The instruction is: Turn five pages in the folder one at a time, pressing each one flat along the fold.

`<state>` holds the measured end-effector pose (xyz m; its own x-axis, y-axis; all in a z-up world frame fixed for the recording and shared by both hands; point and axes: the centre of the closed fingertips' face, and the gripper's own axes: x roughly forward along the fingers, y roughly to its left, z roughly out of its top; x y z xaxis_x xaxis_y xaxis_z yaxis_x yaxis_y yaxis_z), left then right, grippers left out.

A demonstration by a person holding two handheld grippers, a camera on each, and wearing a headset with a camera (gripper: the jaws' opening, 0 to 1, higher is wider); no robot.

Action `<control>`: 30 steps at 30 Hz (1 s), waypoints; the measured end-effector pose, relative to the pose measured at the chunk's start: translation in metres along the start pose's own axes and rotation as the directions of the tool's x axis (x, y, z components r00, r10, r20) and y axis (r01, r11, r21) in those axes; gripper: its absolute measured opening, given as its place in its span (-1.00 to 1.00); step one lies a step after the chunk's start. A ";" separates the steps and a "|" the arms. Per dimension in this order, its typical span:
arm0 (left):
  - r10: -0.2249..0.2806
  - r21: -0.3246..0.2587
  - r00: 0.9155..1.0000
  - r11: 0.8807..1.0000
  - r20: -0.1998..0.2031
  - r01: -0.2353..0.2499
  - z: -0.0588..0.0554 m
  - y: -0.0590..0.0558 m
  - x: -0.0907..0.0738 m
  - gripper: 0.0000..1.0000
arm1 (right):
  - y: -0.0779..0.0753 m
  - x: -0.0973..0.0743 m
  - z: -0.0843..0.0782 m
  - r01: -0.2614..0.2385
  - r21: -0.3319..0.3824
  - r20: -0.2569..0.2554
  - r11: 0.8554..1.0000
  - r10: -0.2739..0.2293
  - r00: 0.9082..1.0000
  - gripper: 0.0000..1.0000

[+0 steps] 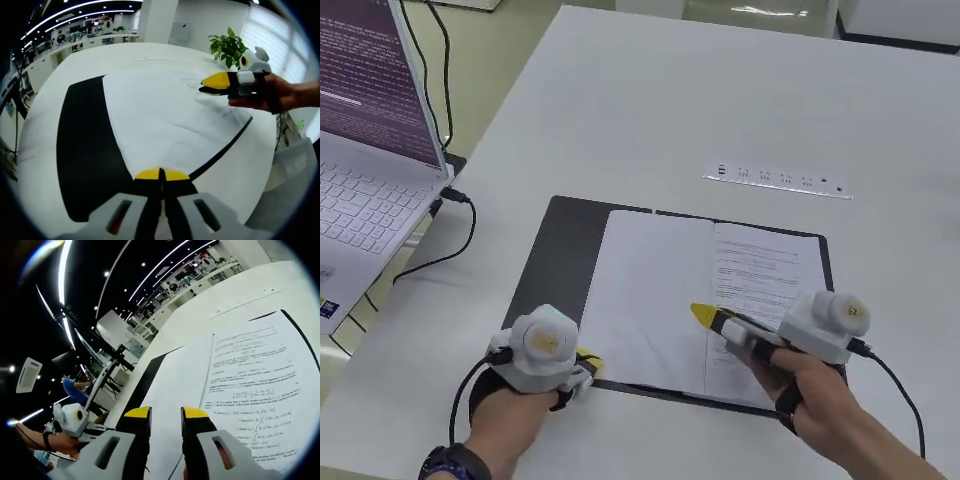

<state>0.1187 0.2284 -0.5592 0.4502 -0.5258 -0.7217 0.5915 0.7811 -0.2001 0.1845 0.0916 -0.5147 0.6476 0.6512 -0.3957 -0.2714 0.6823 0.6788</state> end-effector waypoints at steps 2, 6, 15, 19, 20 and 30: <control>0.003 0.001 1.000 1.000 0.004 -0.003 0.000 0.000 0.000 -1.00 | -0.006 0.006 0.001 0.011 0.007 0.001 1.000 -0.011 1.000 -0.60; -0.002 -0.018 1.000 1.000 0.003 0.002 0.000 0.000 0.000 -1.00 | -0.016 0.014 0.006 0.028 0.029 0.017 0.999 -0.029 0.999 -0.67; -0.013 -0.018 1.000 1.000 -0.011 0.013 0.001 0.000 0.001 -1.00 | -0.039 0.028 0.013 0.023 0.090 0.051 0.996 -0.027 0.998 -1.00; -0.010 -0.022 1.000 1.000 -0.010 0.010 0.001 0.000 0.001 -1.00 | -0.038 0.034 0.020 0.009 0.085 0.071 0.996 -0.015 0.997 -1.00; -0.010 -0.022 1.000 1.000 -0.010 0.009 0.001 0.000 0.001 -1.00 | -0.037 0.035 0.023 0.014 0.088 0.083 0.996 -0.021 0.996 -1.00; -0.010 -0.031 1.000 0.999 -0.012 0.009 0.002 0.001 0.002 -1.00 | -0.035 0.053 0.049 0.018 0.167 0.178 0.986 -0.048 0.983 -1.00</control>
<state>0.1214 0.2277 -0.5599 0.4364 -0.5293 -0.7276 0.5747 0.7862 -0.2272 0.2635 0.0864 -0.5287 0.7760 0.5485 -0.3114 -0.1375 0.6289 0.7652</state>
